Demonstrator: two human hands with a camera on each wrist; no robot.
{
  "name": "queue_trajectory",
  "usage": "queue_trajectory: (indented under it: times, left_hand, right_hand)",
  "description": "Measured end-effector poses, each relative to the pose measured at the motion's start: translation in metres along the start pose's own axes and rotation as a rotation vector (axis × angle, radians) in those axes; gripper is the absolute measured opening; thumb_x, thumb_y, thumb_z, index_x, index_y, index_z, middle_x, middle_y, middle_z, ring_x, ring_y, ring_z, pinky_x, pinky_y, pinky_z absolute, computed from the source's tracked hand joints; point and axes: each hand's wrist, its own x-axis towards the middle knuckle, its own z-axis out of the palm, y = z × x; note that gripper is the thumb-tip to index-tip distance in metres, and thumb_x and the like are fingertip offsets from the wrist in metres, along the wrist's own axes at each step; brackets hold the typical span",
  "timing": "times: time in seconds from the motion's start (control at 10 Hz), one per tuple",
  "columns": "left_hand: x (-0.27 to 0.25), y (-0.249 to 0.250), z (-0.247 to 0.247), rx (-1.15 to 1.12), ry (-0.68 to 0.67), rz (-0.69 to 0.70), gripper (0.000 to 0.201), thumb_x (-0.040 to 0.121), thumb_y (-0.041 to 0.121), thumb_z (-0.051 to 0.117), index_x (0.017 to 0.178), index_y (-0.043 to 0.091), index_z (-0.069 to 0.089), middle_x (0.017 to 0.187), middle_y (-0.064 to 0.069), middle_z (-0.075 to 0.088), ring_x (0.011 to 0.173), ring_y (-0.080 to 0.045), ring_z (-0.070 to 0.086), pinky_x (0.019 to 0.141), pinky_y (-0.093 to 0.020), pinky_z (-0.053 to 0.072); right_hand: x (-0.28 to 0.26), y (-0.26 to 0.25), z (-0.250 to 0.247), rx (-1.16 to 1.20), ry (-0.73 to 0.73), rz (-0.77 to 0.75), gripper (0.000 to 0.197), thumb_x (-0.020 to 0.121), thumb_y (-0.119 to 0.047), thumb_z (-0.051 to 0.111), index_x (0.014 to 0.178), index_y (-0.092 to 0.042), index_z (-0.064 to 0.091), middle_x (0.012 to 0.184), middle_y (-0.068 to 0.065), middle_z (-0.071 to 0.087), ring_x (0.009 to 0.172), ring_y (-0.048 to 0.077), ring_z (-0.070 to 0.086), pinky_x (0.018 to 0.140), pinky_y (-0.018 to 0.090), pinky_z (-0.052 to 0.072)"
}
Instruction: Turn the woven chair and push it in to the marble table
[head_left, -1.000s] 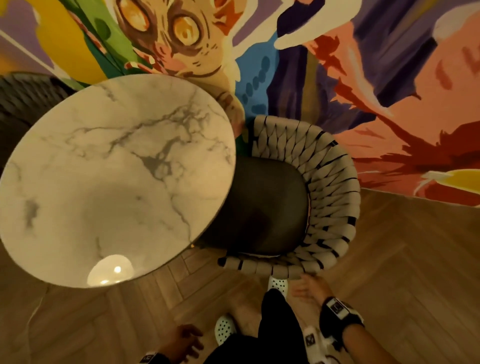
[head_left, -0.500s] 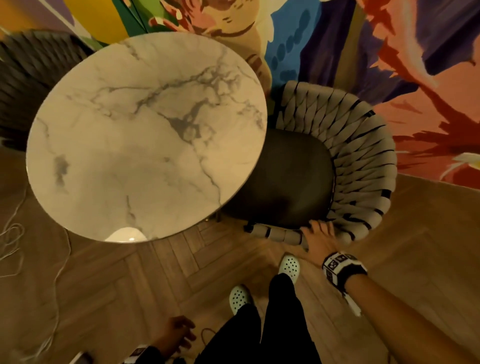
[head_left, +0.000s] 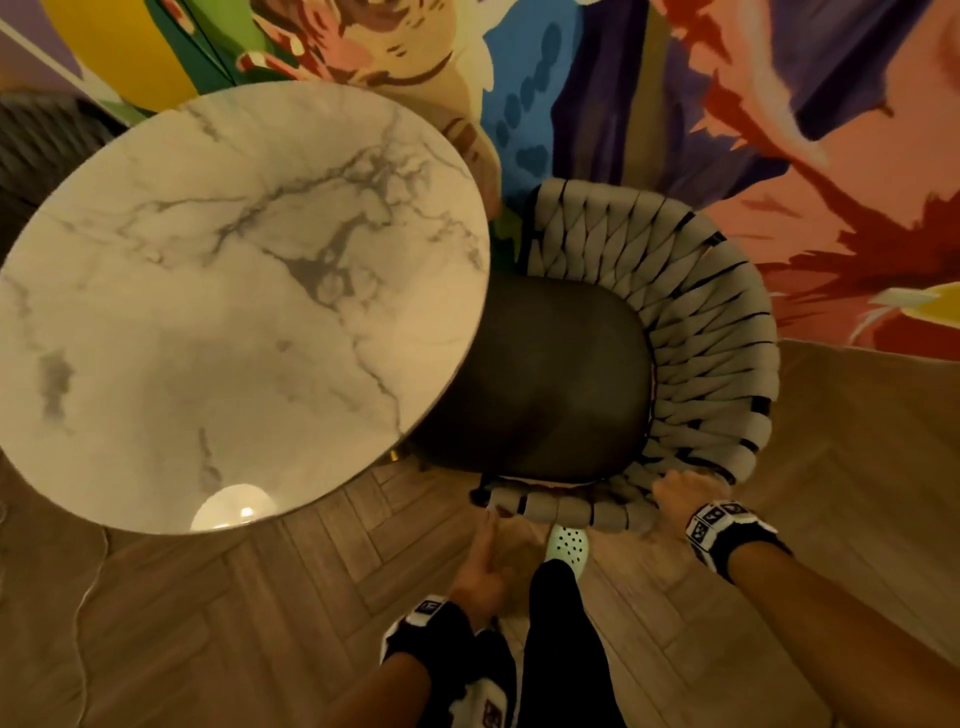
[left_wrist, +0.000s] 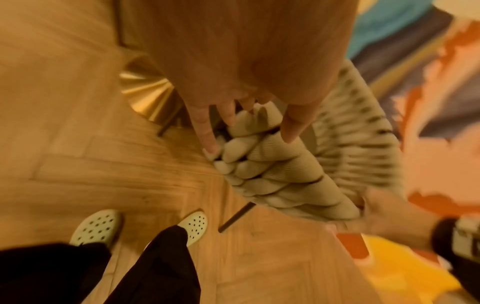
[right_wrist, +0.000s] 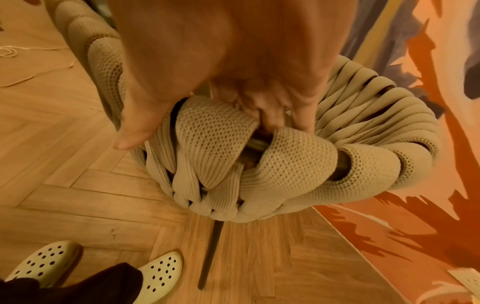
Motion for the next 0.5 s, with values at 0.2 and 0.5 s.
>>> queue_trajectory:
  times: [0.2,0.5]
  left_hand:
    - [0.019,0.003,0.016,0.163,0.005,0.047,0.095,0.089,0.016,0.060,0.148,0.027,-0.014,0.158,0.003,-0.019,0.148,-0.022,0.003,0.122,-0.039,0.019]
    - [0.025,0.002,-0.056,0.572,0.003,-0.001,0.031,0.090,0.030,0.054,0.119,0.041,0.056,0.135,0.003,0.053,0.120,-0.019,0.054,0.110,-0.036,0.041]
  right_hand:
    - [0.005,0.010,-0.005,0.031,0.006,0.026,0.039,0.088,-0.034,0.056,0.121,-0.013,0.053,0.128,0.010,0.055,0.119,0.029,0.052,0.097,0.040,0.046]
    - [-0.026,-0.019,0.017,0.413,0.138,0.133,0.045,0.081,-0.042,0.057,0.114,-0.012,0.060,0.123,0.010,0.060,0.115,0.026,0.053,0.098,0.035,0.042]
